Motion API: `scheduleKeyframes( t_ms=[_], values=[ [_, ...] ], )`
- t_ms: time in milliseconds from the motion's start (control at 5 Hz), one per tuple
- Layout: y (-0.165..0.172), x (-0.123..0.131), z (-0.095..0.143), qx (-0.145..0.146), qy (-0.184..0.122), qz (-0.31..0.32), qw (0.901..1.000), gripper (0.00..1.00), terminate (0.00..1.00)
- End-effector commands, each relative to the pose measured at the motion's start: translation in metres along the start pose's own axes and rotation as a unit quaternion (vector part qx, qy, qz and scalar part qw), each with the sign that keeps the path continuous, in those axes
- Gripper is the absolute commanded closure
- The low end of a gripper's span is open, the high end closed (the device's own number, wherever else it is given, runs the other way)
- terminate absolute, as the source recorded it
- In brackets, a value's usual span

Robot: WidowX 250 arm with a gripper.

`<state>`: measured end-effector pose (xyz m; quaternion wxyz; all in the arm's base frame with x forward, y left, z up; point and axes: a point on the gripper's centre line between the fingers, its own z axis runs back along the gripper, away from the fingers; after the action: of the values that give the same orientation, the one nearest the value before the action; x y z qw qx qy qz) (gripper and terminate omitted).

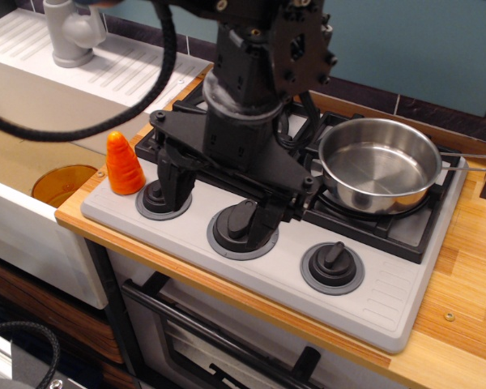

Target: End effector reaching pot or pan

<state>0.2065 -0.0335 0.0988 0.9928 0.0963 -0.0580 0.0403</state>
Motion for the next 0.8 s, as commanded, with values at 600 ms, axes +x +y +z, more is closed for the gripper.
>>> scheduleKeyframes(
  t_ms=[600],
  values=[
    [-0.033,0.064,0.001,-0.026,0.008,0.036,0.999,0.0,0.0]
  ],
)
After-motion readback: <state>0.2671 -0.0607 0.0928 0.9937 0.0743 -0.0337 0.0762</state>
